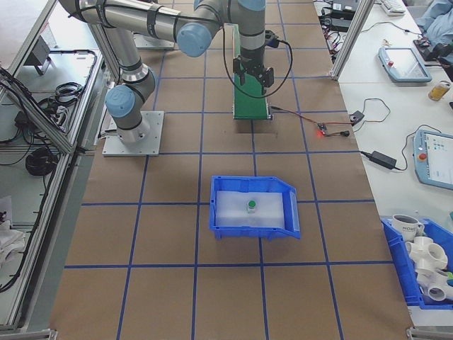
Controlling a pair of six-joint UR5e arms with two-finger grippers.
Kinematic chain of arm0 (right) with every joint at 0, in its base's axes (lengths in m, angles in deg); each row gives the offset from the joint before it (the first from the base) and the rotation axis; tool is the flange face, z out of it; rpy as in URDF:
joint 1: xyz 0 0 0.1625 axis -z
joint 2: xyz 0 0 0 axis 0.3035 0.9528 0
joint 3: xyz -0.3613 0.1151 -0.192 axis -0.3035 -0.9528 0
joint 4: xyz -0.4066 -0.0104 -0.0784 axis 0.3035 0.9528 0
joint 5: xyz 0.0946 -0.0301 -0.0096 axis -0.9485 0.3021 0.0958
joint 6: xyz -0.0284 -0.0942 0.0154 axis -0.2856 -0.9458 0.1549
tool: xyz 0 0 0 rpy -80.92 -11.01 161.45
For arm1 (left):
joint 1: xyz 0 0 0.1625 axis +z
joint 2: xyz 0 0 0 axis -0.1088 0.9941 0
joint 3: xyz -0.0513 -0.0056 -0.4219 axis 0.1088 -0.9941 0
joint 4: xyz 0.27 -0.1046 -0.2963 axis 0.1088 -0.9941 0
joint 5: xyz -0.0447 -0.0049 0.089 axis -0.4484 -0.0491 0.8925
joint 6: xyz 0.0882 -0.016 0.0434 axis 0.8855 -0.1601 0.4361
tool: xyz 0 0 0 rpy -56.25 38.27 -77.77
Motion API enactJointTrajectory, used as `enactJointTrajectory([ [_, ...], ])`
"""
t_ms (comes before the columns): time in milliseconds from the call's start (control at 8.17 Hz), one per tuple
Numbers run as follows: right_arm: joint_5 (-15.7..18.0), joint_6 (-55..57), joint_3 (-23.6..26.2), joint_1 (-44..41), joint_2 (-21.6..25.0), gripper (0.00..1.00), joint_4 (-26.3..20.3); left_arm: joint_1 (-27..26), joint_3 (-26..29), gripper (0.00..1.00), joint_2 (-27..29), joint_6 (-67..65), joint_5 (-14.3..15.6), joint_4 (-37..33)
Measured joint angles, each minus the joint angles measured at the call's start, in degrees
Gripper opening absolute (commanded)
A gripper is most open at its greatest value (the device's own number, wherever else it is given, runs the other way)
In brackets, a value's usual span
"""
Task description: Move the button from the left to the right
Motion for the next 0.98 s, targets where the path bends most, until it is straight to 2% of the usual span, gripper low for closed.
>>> enactJointTrajectory([
  [367, 0.1, 30.3, -0.2, -15.3, 0.0, 1.00, -3.7, -0.2, 0.2, 1.00, 0.3, 0.1, 0.2, 2.4],
  [612, 0.2, 49.2, -0.2, -24.5, -0.6, 1.00, -4.3, 0.0, 0.0, 1.00, -0.4, 0.2, 0.8, 2.9],
  [735, 0.3, 54.7, -0.3, -26.6, -0.8, 1.00, -4.4, 0.0, 0.0, 1.00, -0.8, 0.2, 1.2, 2.5],
  [980, 0.2, 58.7, -0.2, -27.8, -1.0, 1.00, -4.4, 0.1, -0.1, 1.00, -1.2, 0.3, 1.9, 1.8],
])
